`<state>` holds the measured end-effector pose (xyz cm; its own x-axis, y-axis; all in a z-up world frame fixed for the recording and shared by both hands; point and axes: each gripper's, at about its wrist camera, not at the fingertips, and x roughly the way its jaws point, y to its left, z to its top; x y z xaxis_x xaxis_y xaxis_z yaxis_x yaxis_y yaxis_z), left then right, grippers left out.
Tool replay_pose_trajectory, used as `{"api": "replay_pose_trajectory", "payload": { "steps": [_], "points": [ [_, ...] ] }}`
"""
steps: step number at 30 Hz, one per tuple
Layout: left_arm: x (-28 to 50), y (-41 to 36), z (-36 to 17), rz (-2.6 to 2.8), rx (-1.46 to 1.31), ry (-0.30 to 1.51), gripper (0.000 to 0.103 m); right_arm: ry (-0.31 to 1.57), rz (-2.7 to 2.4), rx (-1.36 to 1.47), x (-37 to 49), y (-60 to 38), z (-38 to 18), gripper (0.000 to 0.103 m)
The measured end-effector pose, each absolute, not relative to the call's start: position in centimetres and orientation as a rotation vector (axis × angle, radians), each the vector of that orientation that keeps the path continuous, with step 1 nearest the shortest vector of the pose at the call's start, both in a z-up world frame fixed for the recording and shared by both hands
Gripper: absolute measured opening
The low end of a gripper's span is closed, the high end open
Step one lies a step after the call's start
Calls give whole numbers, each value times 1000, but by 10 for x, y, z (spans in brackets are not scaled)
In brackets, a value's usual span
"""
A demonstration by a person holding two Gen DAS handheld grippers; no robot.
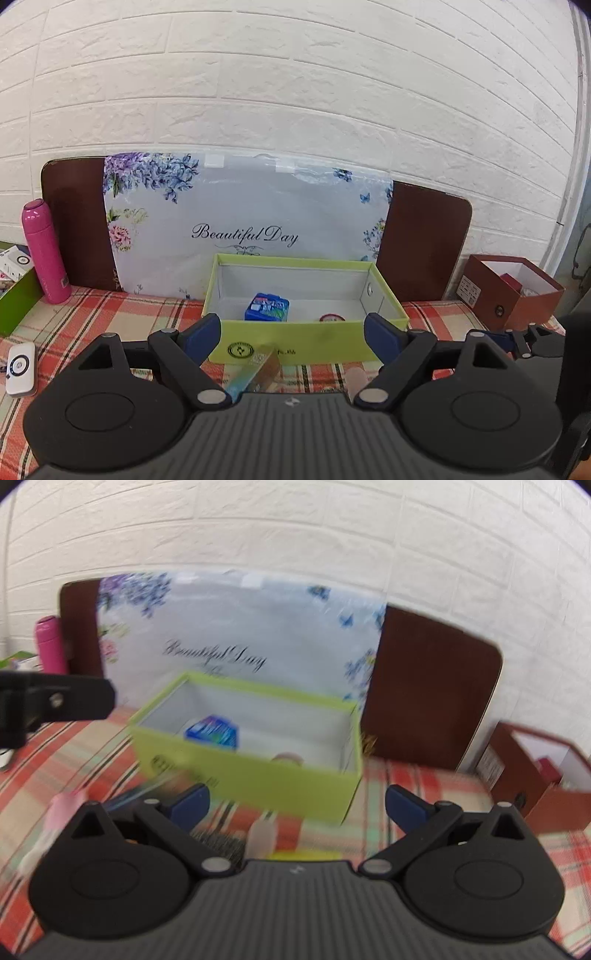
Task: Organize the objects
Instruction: 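Withdraw both tools from the green box back over the cluttered table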
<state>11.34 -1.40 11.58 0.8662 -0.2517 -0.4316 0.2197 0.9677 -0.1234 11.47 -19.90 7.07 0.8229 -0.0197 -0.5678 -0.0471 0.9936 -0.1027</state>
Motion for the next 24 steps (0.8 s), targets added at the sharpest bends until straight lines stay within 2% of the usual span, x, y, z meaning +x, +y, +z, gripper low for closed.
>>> {"api": "replay_pose_trajectory", "payload": {
  "steps": [8, 15, 20, 24],
  "points": [
    [68, -12, 73, -268, -57, 557, 88, 614, 15, 51, 34, -237, 42, 103],
    [58, 2, 14, -258, -129, 731, 88, 675, 36, 123, -6, -260, -3, 103],
    [64, 7, 11, -253, -161, 725, 88, 753, 31, 110, -11, -254, -36, 103],
    [85, 1, 14, -223, -142, 706, 88, 719, 36, 42, -3, -243, -32, 99]
  ]
}}
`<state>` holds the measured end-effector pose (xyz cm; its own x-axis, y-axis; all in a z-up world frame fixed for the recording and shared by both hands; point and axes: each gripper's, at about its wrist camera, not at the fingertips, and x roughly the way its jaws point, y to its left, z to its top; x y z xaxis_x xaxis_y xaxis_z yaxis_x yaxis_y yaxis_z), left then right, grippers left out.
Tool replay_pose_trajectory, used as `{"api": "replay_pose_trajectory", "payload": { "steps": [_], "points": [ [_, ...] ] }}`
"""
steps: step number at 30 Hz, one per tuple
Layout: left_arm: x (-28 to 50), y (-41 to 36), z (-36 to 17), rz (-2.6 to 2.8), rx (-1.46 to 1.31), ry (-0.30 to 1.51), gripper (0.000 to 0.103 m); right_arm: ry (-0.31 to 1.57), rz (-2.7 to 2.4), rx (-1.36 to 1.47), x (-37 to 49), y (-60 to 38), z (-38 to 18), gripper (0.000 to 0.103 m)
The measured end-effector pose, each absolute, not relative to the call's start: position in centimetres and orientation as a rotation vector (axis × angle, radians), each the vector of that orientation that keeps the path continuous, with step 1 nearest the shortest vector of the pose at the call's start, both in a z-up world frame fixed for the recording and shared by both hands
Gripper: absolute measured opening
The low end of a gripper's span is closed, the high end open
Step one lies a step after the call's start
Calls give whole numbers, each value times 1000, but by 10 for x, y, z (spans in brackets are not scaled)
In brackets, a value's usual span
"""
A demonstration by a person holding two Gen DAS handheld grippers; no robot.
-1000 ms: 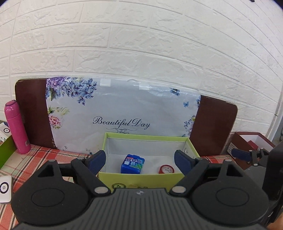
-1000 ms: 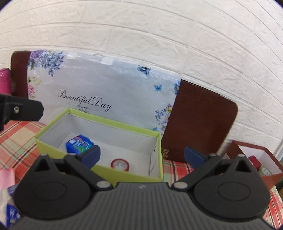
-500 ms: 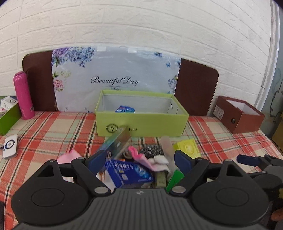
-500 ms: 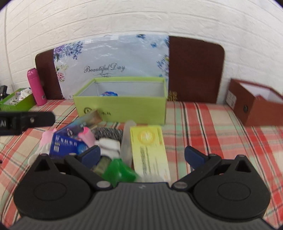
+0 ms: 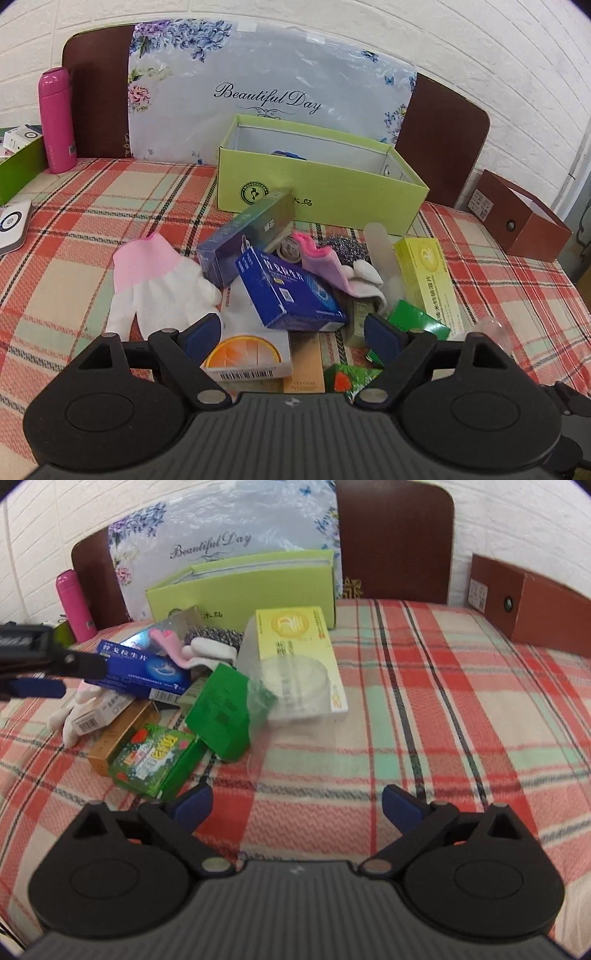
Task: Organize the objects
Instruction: 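Withdraw both tools from the green box back over the cluttered table, then grasp the blue medicine box with the left tool while the right tool grasps the clear cup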
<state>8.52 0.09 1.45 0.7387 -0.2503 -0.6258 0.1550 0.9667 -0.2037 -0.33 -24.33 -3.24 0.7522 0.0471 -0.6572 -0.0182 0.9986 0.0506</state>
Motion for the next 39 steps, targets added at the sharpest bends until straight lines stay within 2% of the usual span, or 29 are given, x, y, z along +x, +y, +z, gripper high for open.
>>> {"api": "replay_pose_trajectory", "payload": {
  "steps": [3, 4, 6, 8, 10, 17, 21, 29, 31, 32, 33, 36, 39],
  "points": [
    [100, -4, 13, -229, -147, 717, 86, 698, 16, 5, 12, -239, -27, 91],
    [103, -5, 13, -238, -148, 720, 85, 708, 5, -3, 18, -238, -26, 85],
    [107, -9, 12, -246, -142, 729, 72, 740, -6, -17, 27, -236, -27, 74],
    [109, -11, 11, -255, -130, 739, 62, 767, -19, -36, 32, -232, -29, 55],
    [112, -11, 8, -260, -130, 756, 57, 770, -36, -56, 32, -228, -32, 55],
    [114, -10, 5, -242, -146, 768, 57, 762, -52, -80, 30, -220, -33, 54],
    [116, -12, 5, -250, -137, 775, 50, 760, -66, -106, 29, -215, -33, 54],
    [118, -12, 3, -236, -146, 778, 53, 751, -72, -122, 28, -211, -34, 54],
    [119, -13, 4, -243, -140, 784, 48, 751, -69, -116, 28, -213, -34, 54],
    [119, -14, 4, -250, -141, 784, 39, 751, -68, -113, 28, -213, -34, 54],
    [119, -14, 4, -265, -152, 784, 35, 751, -66, -108, 28, -214, -34, 54],
    [116, -17, 8, -294, -159, 777, 28, 751, -61, -94, 28, -216, -34, 54],
    [112, -24, 12, -301, -123, 766, 27, 748, -58, -84, 28, -217, -34, 54]
  ]
}}
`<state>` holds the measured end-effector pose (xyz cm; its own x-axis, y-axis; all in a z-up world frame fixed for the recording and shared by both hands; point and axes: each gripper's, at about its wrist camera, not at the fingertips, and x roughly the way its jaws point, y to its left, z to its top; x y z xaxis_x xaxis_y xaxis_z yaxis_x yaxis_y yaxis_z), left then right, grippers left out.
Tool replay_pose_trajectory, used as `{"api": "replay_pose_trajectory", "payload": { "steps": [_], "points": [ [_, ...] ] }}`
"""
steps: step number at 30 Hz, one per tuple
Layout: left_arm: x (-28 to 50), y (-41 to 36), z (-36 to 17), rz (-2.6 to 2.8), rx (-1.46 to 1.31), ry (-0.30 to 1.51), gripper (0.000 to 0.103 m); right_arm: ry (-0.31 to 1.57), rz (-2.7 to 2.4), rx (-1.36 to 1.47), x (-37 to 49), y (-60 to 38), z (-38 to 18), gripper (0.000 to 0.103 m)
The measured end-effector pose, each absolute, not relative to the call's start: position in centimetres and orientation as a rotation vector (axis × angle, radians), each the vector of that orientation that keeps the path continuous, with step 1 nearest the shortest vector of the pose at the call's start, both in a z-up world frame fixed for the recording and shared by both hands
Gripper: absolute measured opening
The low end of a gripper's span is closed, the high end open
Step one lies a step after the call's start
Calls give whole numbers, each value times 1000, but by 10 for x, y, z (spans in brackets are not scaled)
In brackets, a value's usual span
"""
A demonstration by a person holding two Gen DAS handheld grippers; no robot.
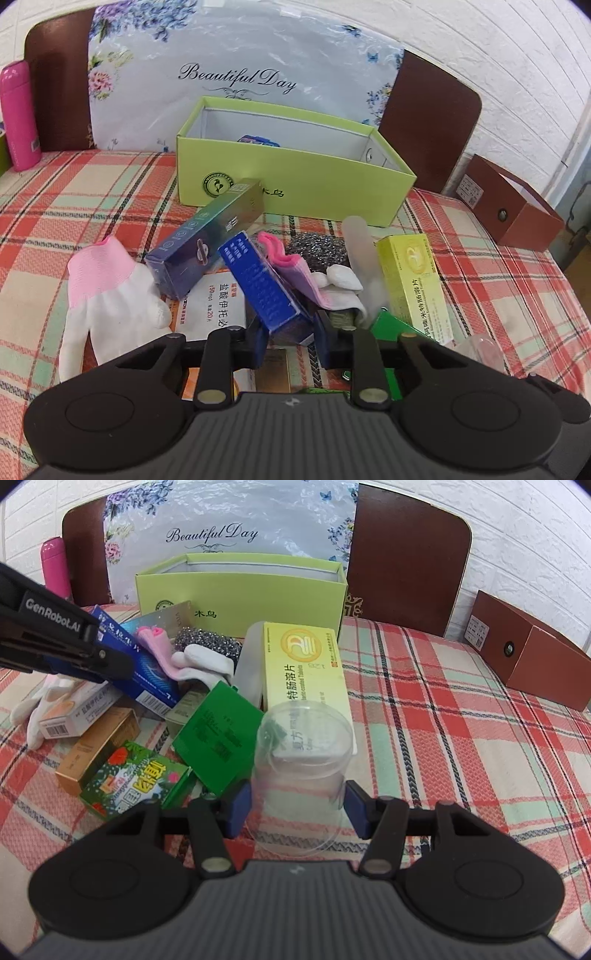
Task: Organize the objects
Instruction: 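Grasp the blue medicine box with the left tool while the right tool grasps the clear cup, then drop the blue box into the green box with the left tool while the right tool drops the cup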
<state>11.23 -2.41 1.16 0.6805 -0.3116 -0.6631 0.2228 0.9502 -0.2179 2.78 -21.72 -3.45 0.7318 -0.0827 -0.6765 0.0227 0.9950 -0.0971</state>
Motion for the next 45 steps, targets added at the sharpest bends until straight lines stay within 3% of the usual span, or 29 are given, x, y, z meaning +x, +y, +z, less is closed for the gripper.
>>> {"api": "replay_pose_trajectory", "payload": {
  "steps": [4, 8, 10, 11, 14, 16, 18, 19, 20, 24, 35, 45],
  "points": [
    [111, -27, 13, -279, -116, 759, 27, 743, -51, -67, 26, -220, -35, 55],
    [114, -24, 12, -243, -136, 758, 49, 754, -42, -22, 21, -229, -39, 56],
    [115, -22, 12, -236, -131, 757, 46, 769, -45, -2, 18, -233, -42, 57],
    [117, -22, 11, -241, -131, 761, 38, 775, -48, 9, 18, -235, -43, 57],
    [122, -20, 8, -220, -147, 780, 38, 772, -49, 29, 17, -239, -44, 57],
    [126, -19, 7, -187, -160, 773, 46, 761, -50, 31, 17, -239, -43, 55],
    [131, -15, 6, -179, -187, 772, 46, 758, -40, 22, 18, -237, -43, 54],
    [134, -12, 5, -178, -203, 780, 42, 754, -37, 20, 18, -237, -43, 53],
    [137, -10, 4, -189, -223, 791, 31, 748, -32, 21, 17, -236, -42, 53],
    [133, -6, 8, -236, -273, 797, 18, 724, -17, 16, 13, -234, -35, 51],
    [100, -2, 70, -344, -214, 598, 17, 619, 107, 63, 18, -240, 22, 51],
    [139, -9, 119, -399, -217, 448, 17, 522, 115, 13, 100, -246, 70, 52]
  ]
}}
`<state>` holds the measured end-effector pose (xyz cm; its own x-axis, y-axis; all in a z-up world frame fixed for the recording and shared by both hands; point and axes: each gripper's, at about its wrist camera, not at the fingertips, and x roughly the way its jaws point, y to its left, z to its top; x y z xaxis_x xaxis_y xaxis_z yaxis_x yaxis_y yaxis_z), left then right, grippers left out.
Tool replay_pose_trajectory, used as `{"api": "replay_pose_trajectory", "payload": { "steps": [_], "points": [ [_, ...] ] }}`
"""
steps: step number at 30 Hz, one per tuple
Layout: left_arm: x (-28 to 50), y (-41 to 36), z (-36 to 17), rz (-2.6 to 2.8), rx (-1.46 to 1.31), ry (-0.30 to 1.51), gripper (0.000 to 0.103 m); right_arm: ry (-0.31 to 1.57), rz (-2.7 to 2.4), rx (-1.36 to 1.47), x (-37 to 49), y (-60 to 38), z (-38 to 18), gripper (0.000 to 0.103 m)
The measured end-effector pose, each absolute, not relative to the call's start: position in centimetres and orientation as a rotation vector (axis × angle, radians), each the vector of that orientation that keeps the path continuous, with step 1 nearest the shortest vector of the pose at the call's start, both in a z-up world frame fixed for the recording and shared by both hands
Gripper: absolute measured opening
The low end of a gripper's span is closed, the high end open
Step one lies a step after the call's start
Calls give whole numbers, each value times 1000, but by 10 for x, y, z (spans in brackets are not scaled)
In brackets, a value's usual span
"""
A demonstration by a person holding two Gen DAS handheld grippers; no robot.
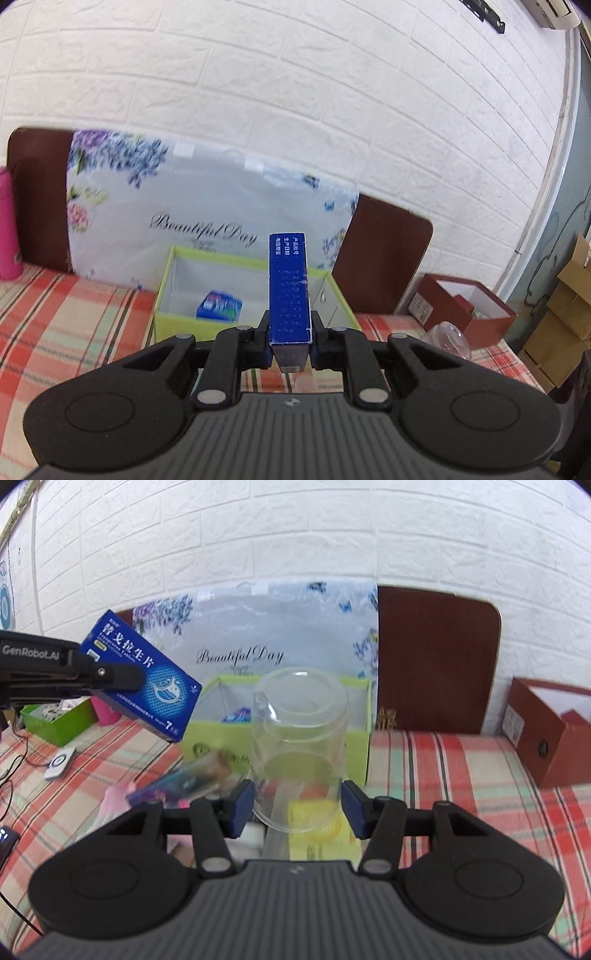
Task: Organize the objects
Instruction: 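Drop the blue box into the green box with the left tool while the right tool drops the cup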
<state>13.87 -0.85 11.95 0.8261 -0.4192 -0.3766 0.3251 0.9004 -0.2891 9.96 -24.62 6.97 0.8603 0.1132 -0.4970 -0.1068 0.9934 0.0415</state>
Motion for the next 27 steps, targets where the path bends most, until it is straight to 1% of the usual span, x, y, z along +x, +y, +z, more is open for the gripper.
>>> {"api": "replay_pose_trajectory", "payload": {
  "steps": [4, 8, 13, 18, 20, 21, 22, 23, 24, 27],
  "points": [
    [173, -17, 126, -417, -230, 438, 17, 515, 107, 10, 145, -251, 77, 52],
    [217, -31, 121, -453, -258, 462, 17, 527, 83, -11, 194, -255, 72, 52],
    [266, -52, 102, -448, -228, 493, 17, 574, 72, -51, 253, -256, 49, 52],
    [301, -63, 81, -420, -179, 517, 17, 610, 86, -86, 295, -249, 22, 52],
    [311, -62, 73, -414, -179, 512, 17, 624, 96, -97, 308, -245, 13, 54],
    [315, -62, 69, -411, -182, 501, 23, 636, 114, -102, 315, -243, 7, 55],
    [319, -61, 65, -413, -180, 498, 32, 654, 133, -106, 320, -241, 2, 63],
    [322, -59, 62, -403, -174, 512, 63, 670, 140, -111, 323, -240, -2, 82],
    [322, -57, 60, -377, -171, 517, 80, 667, 144, -116, 324, -239, -4, 87],
    [314, -49, 56, -345, -142, 468, 81, 632, 141, -159, 314, -237, -8, 90]
  ]
}}
